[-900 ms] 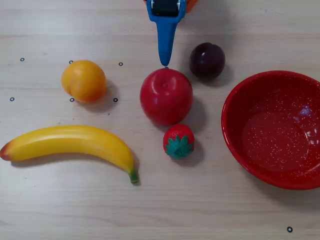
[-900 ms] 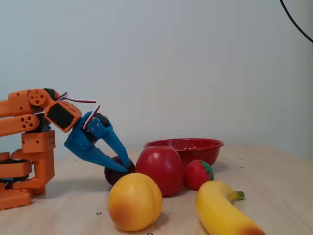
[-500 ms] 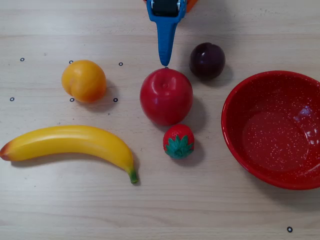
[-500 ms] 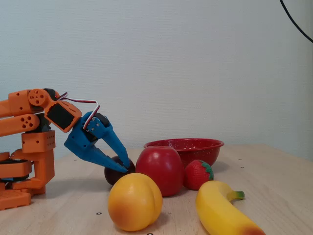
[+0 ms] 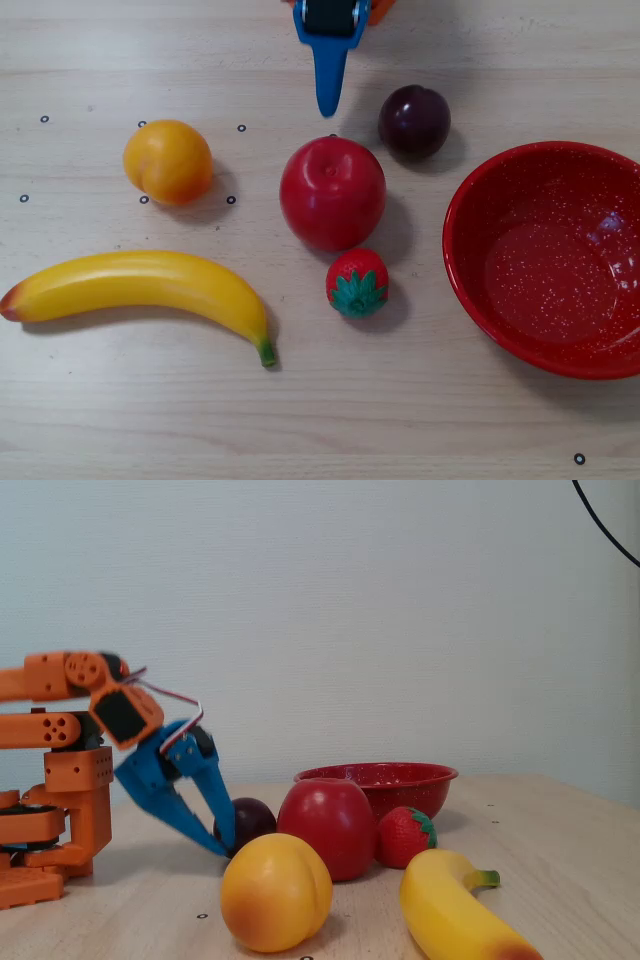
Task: Put the banana in the red bowl.
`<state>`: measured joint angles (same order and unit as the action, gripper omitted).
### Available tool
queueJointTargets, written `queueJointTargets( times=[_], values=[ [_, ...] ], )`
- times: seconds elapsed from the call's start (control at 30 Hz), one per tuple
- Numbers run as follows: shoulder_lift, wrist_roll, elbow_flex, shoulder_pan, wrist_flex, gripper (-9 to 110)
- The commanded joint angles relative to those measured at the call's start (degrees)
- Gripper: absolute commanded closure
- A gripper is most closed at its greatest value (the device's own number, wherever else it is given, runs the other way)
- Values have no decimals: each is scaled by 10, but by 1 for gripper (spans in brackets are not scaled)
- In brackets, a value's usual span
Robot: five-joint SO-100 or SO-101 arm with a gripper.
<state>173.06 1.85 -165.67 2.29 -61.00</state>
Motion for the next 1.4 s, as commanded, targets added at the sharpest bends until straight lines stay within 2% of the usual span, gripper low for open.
queueJointTargets(
  times=[0.0, 0.67, 0.87, 1.0, 1.17, 1.37],
  values=[
    [-32, -9, 99, -3, -11, 101],
    [-475, 105, 562, 73, -115, 101],
    [-624, 127, 747, 104, -204, 101],
    [-707, 177, 858, 121, -257, 101],
    [-836, 181, 1020, 148, -338, 95],
    [-958, 178, 1155, 186, -369, 82]
  ],
)
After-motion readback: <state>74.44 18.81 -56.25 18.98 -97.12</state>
